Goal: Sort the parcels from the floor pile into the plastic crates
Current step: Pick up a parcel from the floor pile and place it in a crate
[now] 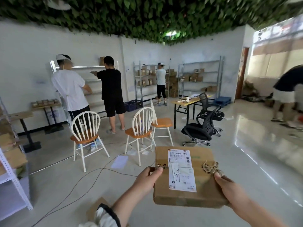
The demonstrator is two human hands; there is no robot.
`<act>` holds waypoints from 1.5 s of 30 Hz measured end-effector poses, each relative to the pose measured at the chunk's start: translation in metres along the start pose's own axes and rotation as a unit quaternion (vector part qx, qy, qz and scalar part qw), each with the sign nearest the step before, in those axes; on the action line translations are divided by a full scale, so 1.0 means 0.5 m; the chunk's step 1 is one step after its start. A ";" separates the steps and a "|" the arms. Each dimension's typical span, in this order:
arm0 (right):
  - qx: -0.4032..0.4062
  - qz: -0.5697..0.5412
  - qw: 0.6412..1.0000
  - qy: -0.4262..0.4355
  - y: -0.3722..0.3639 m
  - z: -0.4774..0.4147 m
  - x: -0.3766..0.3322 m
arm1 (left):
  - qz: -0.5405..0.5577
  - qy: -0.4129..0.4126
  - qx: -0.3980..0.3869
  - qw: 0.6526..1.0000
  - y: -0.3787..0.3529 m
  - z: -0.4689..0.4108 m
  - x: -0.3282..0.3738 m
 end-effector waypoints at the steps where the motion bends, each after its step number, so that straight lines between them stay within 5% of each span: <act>1: 0.013 -0.006 1.000 -0.006 0.045 0.014 0.011 | 0.002 -0.007 -0.013 1.000 -0.038 0.011 0.021; 11: 0.235 -0.097 0.967 -0.029 0.597 0.252 0.201 | 0.027 -0.090 -0.249 0.964 -0.600 0.136 0.230; 18: 0.409 -0.193 0.890 -0.059 0.882 0.530 0.354 | 0.020 -0.153 -0.469 0.870 -1.010 0.341 0.375; 22: 0.524 -0.234 0.815 -0.076 0.972 0.729 0.442 | 0.006 -0.202 -0.571 0.796 -1.200 0.528 0.450; 34: 0.720 -0.298 0.606 -0.159 0.932 1.289 0.795 | -0.086 -0.229 -0.790 0.562 -1.416 1.202 0.355; 45: 0.675 -0.404 0.557 -0.266 0.868 1.415 1.112 | -0.196 -0.191 -0.783 0.558 -1.485 1.430 0.120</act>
Point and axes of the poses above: each hand's wrist, its own z-axis away from the middle knuckle, its own y-axis out of the back of the hand, x = y × z, the point moved 9 cm from there along -z, towards the middle knuckle, and after that the axes turned 2 degrees about -y, right-handed, at the moved point
